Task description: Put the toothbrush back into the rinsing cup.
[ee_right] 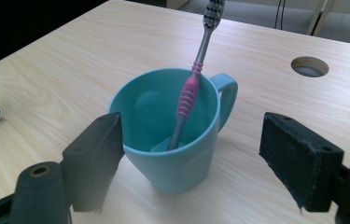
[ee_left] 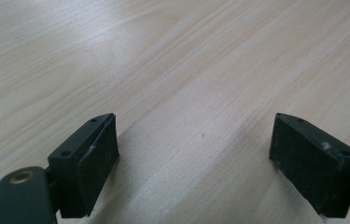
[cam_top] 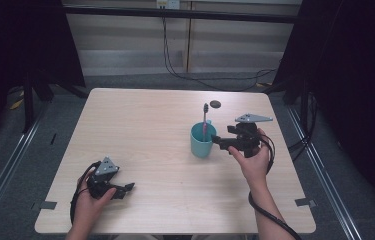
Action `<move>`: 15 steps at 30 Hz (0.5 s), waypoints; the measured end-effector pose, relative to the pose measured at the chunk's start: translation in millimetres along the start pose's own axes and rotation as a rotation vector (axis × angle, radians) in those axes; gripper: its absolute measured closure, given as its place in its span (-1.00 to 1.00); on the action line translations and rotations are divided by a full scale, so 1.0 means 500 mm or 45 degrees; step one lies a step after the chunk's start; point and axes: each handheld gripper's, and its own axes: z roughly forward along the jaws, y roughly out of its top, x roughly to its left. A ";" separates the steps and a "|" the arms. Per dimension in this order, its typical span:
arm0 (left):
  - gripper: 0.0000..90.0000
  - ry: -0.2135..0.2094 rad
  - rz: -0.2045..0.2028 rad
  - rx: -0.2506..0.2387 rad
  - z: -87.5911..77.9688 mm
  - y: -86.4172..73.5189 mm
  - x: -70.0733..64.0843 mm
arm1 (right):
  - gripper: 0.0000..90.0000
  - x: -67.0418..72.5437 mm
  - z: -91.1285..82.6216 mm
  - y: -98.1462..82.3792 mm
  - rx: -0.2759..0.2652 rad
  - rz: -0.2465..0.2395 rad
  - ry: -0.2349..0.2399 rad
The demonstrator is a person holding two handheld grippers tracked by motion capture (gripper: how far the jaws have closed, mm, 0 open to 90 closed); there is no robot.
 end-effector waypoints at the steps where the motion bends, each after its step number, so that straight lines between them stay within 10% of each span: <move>1: -0.66 0.000 0.000 0.000 0.000 0.000 0.000 | -0.55 -0.001 -0.003 -0.002 0.004 0.003 0.000; 15: -0.66 0.000 0.000 0.000 0.000 0.000 0.000 | -0.66 0.000 -0.028 -0.023 0.037 -0.046 0.027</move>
